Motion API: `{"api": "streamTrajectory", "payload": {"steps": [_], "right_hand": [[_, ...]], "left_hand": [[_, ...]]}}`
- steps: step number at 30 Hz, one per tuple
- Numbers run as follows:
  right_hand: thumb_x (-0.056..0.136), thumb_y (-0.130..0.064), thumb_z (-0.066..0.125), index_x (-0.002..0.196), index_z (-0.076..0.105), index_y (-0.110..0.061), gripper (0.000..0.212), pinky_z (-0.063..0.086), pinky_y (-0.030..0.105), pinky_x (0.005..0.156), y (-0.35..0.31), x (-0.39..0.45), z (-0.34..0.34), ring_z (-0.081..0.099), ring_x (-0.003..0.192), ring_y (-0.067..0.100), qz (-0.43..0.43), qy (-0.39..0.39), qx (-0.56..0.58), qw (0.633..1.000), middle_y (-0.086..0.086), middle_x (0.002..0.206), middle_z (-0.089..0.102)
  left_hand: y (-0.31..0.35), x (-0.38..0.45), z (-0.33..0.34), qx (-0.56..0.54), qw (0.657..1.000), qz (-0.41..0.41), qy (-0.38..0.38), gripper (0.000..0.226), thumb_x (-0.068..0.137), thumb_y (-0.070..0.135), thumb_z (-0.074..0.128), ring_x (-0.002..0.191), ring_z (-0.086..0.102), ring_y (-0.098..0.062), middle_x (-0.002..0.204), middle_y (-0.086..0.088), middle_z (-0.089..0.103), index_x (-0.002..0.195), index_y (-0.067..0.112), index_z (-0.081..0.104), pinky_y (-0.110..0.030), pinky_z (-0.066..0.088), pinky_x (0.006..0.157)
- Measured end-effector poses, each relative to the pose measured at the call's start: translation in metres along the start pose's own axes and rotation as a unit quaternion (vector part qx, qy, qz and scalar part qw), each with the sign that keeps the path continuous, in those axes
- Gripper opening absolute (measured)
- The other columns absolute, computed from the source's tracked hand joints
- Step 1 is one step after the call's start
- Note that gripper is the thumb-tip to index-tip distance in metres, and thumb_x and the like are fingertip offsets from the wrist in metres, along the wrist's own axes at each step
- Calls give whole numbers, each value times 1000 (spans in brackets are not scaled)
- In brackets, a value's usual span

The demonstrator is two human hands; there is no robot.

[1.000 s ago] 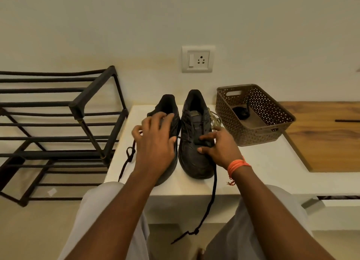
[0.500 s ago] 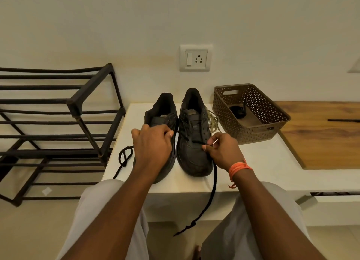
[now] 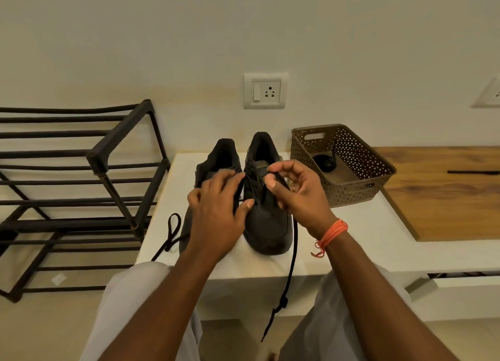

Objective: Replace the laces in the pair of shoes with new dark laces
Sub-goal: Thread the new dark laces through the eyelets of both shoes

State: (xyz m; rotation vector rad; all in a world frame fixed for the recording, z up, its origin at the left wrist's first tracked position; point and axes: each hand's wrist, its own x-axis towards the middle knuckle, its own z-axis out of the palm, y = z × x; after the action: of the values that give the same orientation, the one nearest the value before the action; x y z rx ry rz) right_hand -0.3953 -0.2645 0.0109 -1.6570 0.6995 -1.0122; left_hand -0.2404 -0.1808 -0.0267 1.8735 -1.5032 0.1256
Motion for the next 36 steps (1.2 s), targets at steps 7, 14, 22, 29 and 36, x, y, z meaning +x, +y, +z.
{"api": "streamTrajectory", "payload": {"steps": [7,14,22,29,36], "right_hand": [[84,-5,71,104,60,1,23,53,19,64,7,-2,-11,69,65,13,-4,-26,-23,999,11,70,68],[83,-10,73,90,74,-7,7,49,16,63,16,-5,-55,64,67,6,40,-4,-111,993,10,76,71],[82,-12,74,91,73,-5,12,49,12,62,13,-9,-37,66,60,4,42,-37,-123,991,11,73,72],[87,-13,69,92,75,-11,8,50,16,66,15,-12,-52,66,68,2,48,-10,-155,987,4,80,72],[85,-5,70,97,71,-3,12,44,8,56,13,-17,-20,59,58,-4,10,-80,-134,988,-1,77,68]], "left_hand": [[15,13,6,-262,961,-12,-86,8,90,25,64,83,61,-7,81,9,65,95,19,67,-36,53,83],[7,20,-7,-349,899,-266,5,6,93,20,55,75,55,-15,81,-3,58,93,14,56,-28,43,70],[20,15,-16,-332,915,-223,48,29,96,44,49,77,58,-3,81,5,64,83,23,64,-23,44,71],[-12,10,-25,-148,947,-247,143,29,94,33,57,118,45,-15,122,-1,54,119,18,57,-33,33,99],[30,-3,-2,-37,995,40,-79,31,96,52,42,107,53,-4,100,15,65,114,35,61,-44,-1,115]]}}
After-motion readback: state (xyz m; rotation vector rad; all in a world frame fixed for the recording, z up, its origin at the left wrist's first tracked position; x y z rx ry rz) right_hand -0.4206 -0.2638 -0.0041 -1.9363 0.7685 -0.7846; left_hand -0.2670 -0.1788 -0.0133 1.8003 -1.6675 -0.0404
